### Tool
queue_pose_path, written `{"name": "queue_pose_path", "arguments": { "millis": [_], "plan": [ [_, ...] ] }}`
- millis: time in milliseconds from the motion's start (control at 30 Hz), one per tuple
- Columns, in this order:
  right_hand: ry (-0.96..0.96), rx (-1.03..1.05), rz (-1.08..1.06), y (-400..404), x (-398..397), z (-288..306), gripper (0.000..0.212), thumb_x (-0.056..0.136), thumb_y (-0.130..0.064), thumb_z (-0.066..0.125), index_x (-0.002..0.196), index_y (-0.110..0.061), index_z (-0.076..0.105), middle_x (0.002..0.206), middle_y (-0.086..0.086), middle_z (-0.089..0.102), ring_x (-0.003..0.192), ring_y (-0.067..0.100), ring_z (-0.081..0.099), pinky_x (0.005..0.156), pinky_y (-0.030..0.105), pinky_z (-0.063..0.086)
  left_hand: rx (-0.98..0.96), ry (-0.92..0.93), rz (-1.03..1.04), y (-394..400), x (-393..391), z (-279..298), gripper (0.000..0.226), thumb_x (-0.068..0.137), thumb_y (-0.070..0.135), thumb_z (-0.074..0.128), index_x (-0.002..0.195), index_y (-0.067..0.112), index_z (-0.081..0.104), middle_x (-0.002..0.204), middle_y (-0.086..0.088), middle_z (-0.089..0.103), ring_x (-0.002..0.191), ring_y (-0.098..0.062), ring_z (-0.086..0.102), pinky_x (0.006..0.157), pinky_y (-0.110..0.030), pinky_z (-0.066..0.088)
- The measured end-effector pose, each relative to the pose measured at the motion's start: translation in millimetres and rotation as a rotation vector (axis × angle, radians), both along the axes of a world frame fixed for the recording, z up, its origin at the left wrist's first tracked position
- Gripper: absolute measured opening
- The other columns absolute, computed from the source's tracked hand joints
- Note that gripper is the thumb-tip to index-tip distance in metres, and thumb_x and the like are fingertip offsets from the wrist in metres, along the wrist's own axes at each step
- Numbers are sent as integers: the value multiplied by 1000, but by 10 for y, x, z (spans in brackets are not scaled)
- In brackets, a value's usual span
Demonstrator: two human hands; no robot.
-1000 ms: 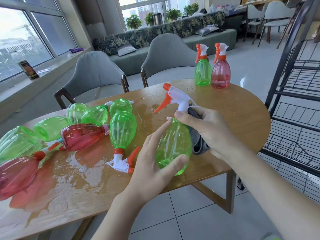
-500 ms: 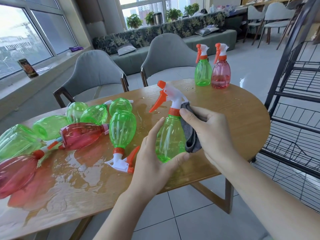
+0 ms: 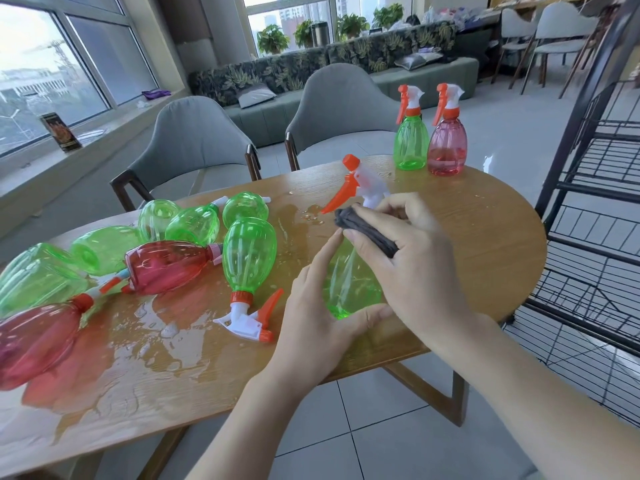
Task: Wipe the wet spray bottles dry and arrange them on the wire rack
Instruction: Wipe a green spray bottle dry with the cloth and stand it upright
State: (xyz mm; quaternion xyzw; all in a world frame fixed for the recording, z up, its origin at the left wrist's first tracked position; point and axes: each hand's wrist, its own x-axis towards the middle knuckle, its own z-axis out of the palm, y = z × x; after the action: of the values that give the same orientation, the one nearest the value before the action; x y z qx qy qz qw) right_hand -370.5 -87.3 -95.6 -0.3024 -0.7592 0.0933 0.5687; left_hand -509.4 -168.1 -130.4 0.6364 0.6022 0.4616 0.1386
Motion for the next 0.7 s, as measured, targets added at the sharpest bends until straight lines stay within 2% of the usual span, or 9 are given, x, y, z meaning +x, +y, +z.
{"name": "queue_pose_path", "arguments": {
  "millis": [67, 167, 267, 333, 367, 500, 633, 700],
  "plan": [
    [-82, 16, 33, 48, 25, 34, 32, 96, -20, 72, 126, -10, 73, 107, 5, 57, 97, 20, 58, 87, 26, 49, 3, -9, 5, -2, -9, -10, 95, 78, 62, 86, 148, 74, 23, 154, 40, 43, 149, 10, 35, 116, -15, 30],
    [-162, 51, 116, 88, 116, 55, 31, 96, -15, 73, 126, -10, 73, 107, 3, 58, 94, 16, 58, 85, 21, 47, -2, -38, 5, -15, -26, -19, 89, 83, 59, 83, 144, 77, 21, 147, 53, 38, 146, 19, 31, 108, 0, 26],
    [-182, 71, 84, 151, 268, 18, 31, 93, -11, 75, 123, -9, 74, 106, 5, 63, 90, 9, 58, 81, 16, 46, 6, -85, -4, -27, -42, -23, 89, 84, 54, 82, 156, 60, 28, 147, 54, 38, 146, 20, 31, 107, 3, 25],
    [-193, 66, 11, 231, 372, -23, 29, 90, -10, 78, 119, -9, 76, 104, 6, 66, 85, 14, 61, 78, 22, 48, 3, -119, 4, -36, -52, -16, 90, 84, 52, 82, 159, 51, 32, 144, 56, 38, 143, 24, 30, 105, 5, 25],
    [-186, 63, -19, 266, 416, -33, 28, 89, -10, 80, 117, -9, 77, 103, 6, 67, 83, 16, 62, 76, 23, 48, -2, -128, 6, -40, -54, -11, 90, 84, 51, 82, 159, 51, 33, 142, 57, 38, 142, 26, 30, 103, 6, 25],
    [-56, 134, -53, 286, 471, 69, 24, 89, -13, 81, 112, -7, 78, 102, 7, 72, 85, 10, 61, 78, 9, 44, -15, -107, 0, -40, -39, 26, 87, 82, 52, 84, 154, 56, 36, 140, 57, 41, 140, 25, 35, 101, 6, 27],
    [41, 181, -64, 262, 379, 231, 25, 93, -13, 76, 115, -3, 74, 107, 7, 73, 96, 13, 66, 86, 15, 51, -22, -73, 2, -37, -22, 40, 87, 82, 51, 86, 153, 57, 38, 143, 48, 48, 139, 20, 41, 102, 4, 31],
    [111, 184, -80, 279, 321, 289, 23, 93, -14, 76, 113, -3, 73, 104, 6, 73, 94, 12, 66, 83, 16, 52, -20, -37, 6, -32, -12, 34, 88, 82, 53, 87, 153, 61, 36, 144, 43, 50, 140, 17, 42, 103, 3, 31]
  ]
}}
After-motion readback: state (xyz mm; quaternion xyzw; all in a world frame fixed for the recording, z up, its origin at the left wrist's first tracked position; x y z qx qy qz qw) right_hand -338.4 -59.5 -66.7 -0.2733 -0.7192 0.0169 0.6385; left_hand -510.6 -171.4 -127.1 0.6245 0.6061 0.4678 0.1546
